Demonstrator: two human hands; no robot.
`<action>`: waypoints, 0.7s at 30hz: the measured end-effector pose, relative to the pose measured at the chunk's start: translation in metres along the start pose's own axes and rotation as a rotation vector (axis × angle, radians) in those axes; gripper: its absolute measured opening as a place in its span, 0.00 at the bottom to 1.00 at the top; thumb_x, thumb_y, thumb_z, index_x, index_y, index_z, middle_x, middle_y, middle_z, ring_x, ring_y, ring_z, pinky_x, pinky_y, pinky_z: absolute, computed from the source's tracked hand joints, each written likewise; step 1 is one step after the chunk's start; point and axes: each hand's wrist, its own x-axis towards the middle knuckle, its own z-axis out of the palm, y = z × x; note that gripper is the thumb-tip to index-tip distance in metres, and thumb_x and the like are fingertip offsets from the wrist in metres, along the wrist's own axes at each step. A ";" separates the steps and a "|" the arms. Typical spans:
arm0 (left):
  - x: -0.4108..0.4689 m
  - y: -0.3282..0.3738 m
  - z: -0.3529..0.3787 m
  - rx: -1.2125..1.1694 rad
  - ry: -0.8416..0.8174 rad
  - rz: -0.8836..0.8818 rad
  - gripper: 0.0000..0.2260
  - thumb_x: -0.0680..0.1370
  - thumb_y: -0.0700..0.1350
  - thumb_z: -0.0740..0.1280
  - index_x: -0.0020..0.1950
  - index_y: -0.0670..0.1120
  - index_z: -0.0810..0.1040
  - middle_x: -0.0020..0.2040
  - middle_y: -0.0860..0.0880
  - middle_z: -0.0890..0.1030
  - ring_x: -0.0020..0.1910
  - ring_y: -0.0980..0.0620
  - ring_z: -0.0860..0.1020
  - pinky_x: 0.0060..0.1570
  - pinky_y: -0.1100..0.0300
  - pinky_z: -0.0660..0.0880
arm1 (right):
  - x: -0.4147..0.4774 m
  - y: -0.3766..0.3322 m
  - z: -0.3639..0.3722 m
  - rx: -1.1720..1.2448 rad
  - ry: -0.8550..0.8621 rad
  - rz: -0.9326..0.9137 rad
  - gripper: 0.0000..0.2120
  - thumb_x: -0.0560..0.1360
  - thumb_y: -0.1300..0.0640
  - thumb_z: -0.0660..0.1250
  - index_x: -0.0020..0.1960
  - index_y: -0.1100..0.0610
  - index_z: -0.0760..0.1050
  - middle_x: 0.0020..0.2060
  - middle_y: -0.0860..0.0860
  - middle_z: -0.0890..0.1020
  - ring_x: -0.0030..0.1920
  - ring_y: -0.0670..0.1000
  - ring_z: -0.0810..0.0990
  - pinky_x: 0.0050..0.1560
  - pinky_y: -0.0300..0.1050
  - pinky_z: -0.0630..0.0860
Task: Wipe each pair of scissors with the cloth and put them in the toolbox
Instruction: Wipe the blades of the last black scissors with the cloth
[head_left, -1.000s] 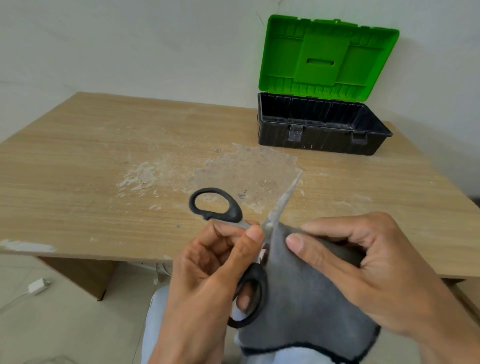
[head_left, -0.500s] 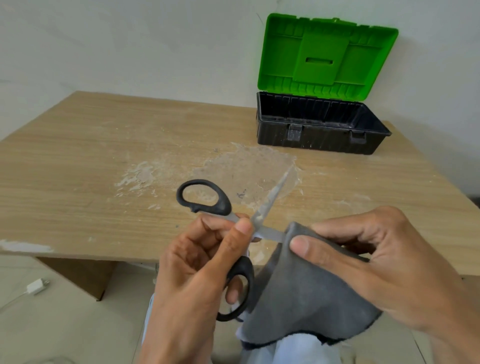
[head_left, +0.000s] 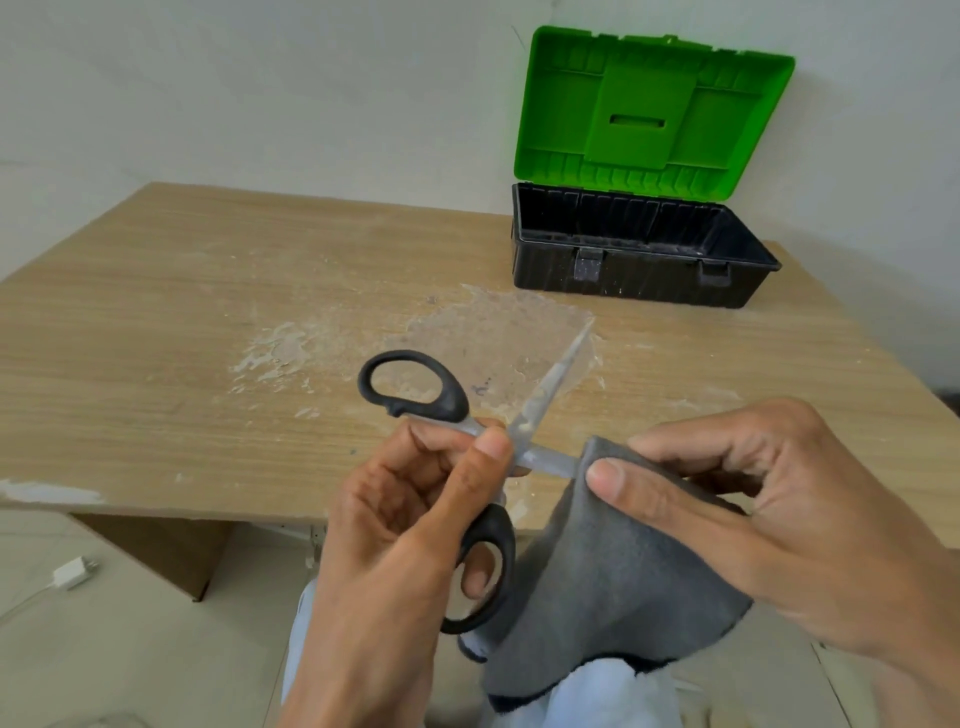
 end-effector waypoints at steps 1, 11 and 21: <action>-0.001 -0.001 0.003 -0.007 -0.005 -0.009 0.09 0.67 0.44 0.79 0.33 0.49 0.79 0.28 0.51 0.74 0.21 0.59 0.67 0.19 0.68 0.65 | 0.001 0.001 0.002 -0.010 0.014 -0.018 0.23 0.77 0.35 0.66 0.39 0.52 0.86 0.29 0.52 0.83 0.27 0.53 0.80 0.29 0.54 0.76; -0.002 0.005 -0.002 -0.055 0.113 0.001 0.06 0.67 0.46 0.72 0.30 0.50 0.78 0.27 0.51 0.73 0.20 0.58 0.66 0.18 0.67 0.63 | 0.001 0.006 0.005 -0.017 0.015 -0.063 0.23 0.79 0.38 0.66 0.36 0.54 0.81 0.27 0.52 0.77 0.26 0.49 0.74 0.29 0.35 0.67; -0.002 0.002 0.001 -0.060 0.120 -0.024 0.05 0.67 0.46 0.72 0.32 0.49 0.78 0.28 0.51 0.73 0.21 0.58 0.66 0.18 0.68 0.63 | 0.000 0.006 0.013 0.013 0.032 -0.030 0.18 0.77 0.36 0.66 0.37 0.45 0.82 0.27 0.45 0.78 0.28 0.42 0.75 0.31 0.31 0.67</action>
